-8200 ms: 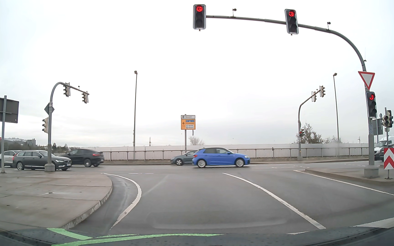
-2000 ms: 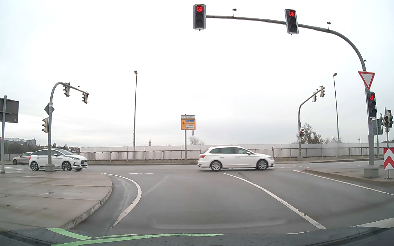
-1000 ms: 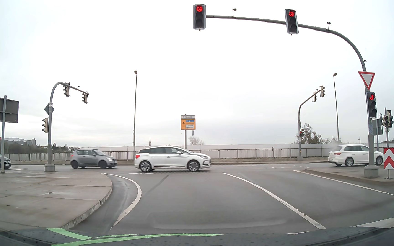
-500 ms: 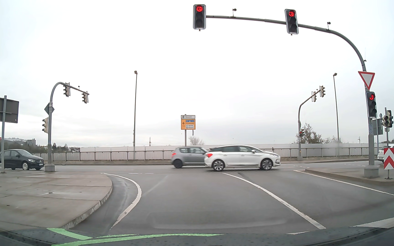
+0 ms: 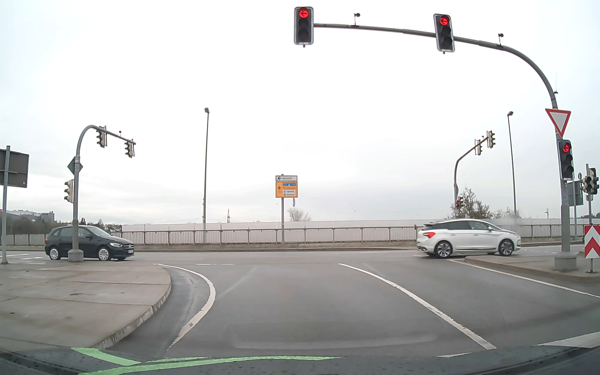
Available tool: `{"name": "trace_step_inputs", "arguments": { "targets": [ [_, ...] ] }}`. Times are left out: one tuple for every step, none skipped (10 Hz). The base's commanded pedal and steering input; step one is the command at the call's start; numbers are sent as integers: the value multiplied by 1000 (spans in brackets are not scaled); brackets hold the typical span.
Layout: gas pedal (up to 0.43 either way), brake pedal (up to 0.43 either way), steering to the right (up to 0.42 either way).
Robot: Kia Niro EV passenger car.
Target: Follow the waypoints while adhering to traffic rules and regulations
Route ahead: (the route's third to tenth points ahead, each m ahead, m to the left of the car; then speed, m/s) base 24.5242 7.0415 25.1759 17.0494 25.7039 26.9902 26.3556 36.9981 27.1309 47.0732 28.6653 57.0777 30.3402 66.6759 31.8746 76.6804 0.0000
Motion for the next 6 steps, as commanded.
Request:
{"name": "trace_step_inputs", "arguments": {
  "targets": [
    [0, 396, -14],
    [0, 390, -13],
    [0, 390, -14],
    [0, 396, -14],
    [0, 390, -14],
    [0, 390, -13]
  ]
}}
